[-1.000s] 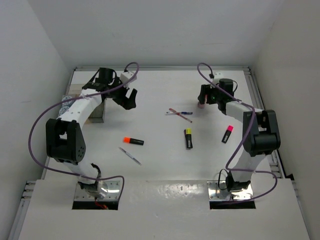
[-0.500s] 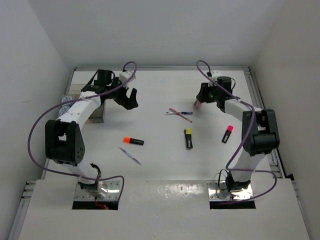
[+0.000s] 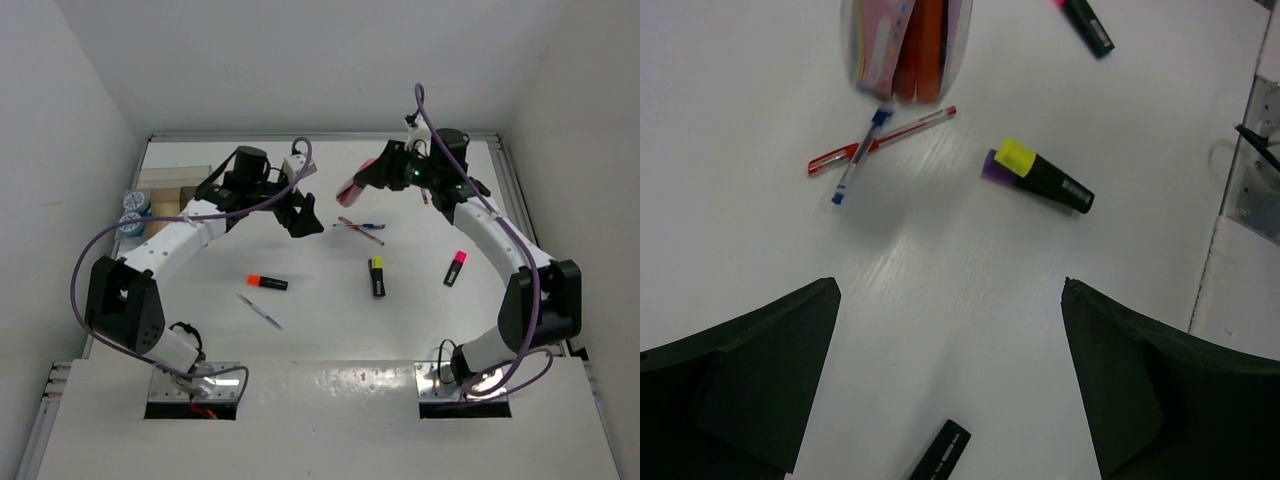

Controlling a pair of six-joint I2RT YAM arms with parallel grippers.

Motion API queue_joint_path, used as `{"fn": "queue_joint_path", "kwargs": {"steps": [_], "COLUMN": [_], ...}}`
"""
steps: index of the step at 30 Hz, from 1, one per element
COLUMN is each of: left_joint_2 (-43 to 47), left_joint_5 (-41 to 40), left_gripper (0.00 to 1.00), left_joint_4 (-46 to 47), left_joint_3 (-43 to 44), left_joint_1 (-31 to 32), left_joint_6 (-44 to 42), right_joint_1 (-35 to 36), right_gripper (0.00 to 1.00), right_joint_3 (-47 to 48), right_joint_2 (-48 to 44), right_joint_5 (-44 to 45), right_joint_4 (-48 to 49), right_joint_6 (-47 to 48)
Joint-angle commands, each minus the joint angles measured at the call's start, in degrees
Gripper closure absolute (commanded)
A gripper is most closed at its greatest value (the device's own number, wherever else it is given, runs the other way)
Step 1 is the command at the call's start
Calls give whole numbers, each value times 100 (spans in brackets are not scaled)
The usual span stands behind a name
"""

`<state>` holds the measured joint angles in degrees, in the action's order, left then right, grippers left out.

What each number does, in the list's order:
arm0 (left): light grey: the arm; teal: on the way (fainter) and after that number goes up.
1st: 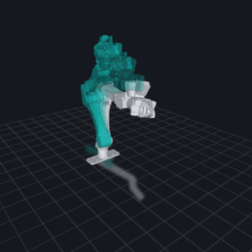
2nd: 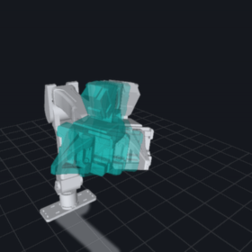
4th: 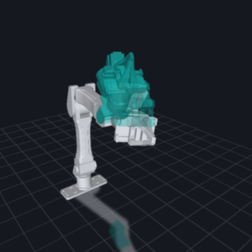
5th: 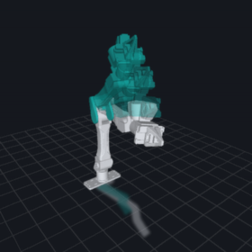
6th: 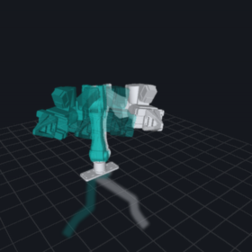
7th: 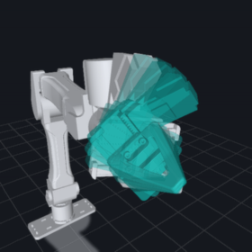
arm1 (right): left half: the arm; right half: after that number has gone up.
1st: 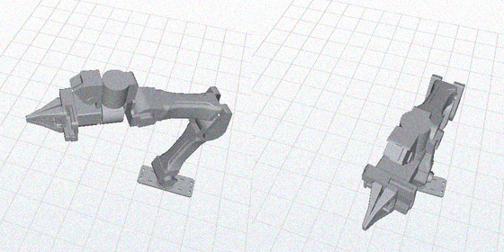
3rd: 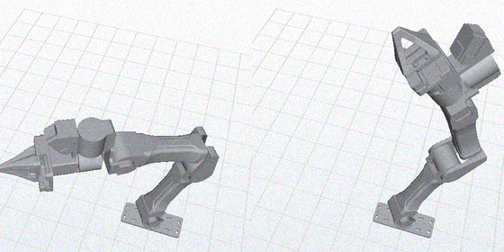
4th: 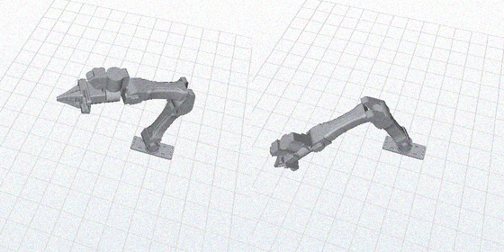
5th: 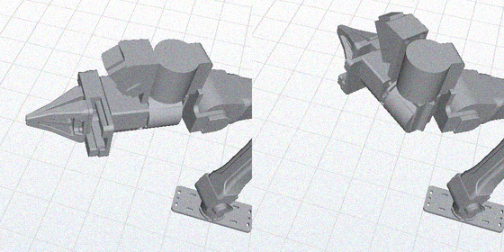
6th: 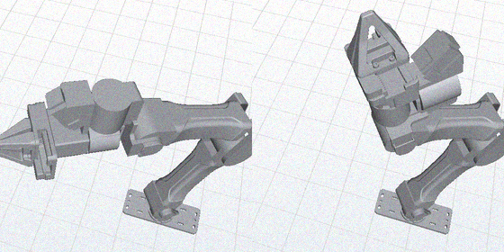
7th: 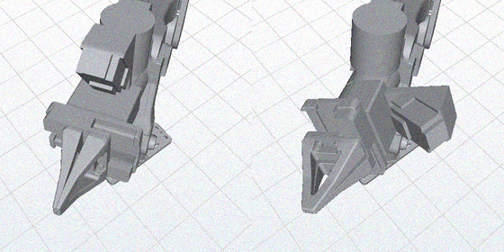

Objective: Sort the stationery into containers

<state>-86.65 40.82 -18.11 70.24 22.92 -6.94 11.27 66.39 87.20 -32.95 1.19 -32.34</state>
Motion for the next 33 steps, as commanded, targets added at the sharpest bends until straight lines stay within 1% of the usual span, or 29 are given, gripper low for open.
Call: {"fn": "queue_joint_path", "kwargs": {"steps": [1, 2, 8, 13, 15, 22, 26, 28, 29, 31, 32, 33], "left_joint_2": [184, 184, 105, -27, -62, -211, -238, -238, -238, -220, -212, -212], "left_joint_5": [137, 76, -575, -426, -347, -487, -636, -733, -785, -795, -751, -733], "left_gripper": [0, 1, 1, 2, 4, 7, 15, 21, 29, 39, 50, 56], "left_joint_4": [360, 369, 378, 343, 334, 361, 343, 282, 247, 238, 229, 220], "left_joint_3": [254, 288, 552, 605, 588, 588, 614, 640, 666, 702, 719, 719], "left_joint_1": [186, 300, 503, 687, 758, 855, 864, 864, 855, 768, 706, 679], "left_joint_6": [280, 281, 219, 114, 131, 149, 114, 35, 0, -9, 34, 52], "right_joint_1": [270, 332, 640, 780, 772, 859, 947, 965, 974, 983, 1000, 992], "right_gripper": [100, 100, 100, 100, 100, 100, 100, 100, 100, 100, 100, 100], "right_joint_3": [251, 278, 287, 260, 269, 340, 296, 278, 269, 278, 278, 287], "right_joint_2": [-71, -54, -115, -142, -124, -98, -142, -168, -159, -159, -151, -142], "right_joint_5": [-502, -511, -713, -722, -730, -889, -950, -959, -950, -950, -959, -950], "right_joint_4": [39, 13, -102, -102, -58, -5, -31, -75, -84, -101, -93, -101], "right_joint_6": [-783, -783, -818, -888, -958, -1152, -1117, -1108, -1117, -1117, -1126, -1126]}}
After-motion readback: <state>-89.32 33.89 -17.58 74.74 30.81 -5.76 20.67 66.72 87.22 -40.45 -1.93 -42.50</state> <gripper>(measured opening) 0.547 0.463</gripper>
